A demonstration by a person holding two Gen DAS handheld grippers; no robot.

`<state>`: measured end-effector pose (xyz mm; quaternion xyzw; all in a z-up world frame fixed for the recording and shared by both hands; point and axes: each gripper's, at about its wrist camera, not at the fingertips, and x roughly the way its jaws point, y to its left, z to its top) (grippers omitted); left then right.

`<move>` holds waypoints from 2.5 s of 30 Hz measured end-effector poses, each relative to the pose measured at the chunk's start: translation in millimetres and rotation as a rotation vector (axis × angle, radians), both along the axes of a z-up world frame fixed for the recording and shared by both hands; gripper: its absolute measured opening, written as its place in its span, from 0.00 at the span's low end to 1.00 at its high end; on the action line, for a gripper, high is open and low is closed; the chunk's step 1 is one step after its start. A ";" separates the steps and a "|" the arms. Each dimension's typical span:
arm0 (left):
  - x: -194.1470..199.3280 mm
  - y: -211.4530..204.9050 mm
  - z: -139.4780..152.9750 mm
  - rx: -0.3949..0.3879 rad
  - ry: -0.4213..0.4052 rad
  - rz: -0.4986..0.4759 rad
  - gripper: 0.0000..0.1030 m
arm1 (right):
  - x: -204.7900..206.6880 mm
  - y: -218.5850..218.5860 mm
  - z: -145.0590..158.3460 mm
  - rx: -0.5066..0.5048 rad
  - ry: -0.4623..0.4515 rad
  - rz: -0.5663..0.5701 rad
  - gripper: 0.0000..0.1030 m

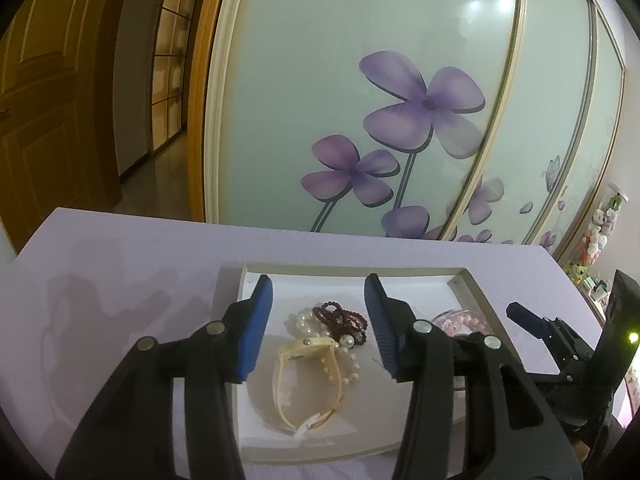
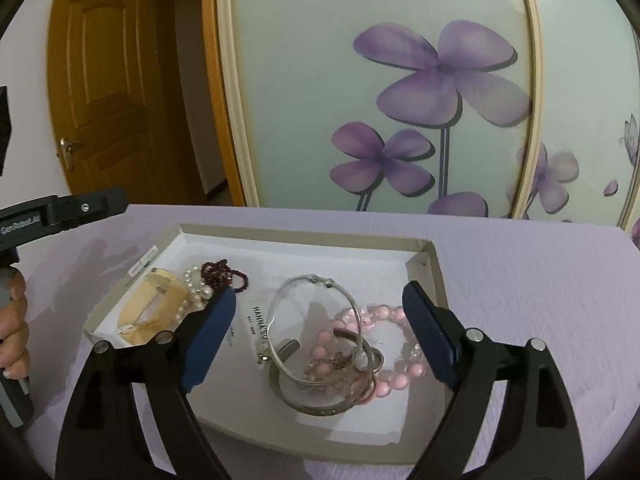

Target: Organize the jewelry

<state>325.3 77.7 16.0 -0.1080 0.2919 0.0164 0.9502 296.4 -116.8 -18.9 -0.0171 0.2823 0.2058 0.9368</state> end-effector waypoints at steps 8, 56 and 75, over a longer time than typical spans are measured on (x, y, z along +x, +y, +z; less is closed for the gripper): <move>-27.3 -6.5 11.0 0.006 -0.011 0.002 0.51 | -30.8 -11.8 15.7 0.048 -0.002 -0.010 0.86; -224.0 -47.0 -7.0 0.062 -0.120 0.071 0.98 | -195.5 -34.9 27.1 0.153 -0.085 -0.097 0.99; -223.7 -54.8 -8.7 0.061 -0.142 0.034 0.98 | -194.7 -36.1 26.3 0.190 -0.083 -0.089 0.99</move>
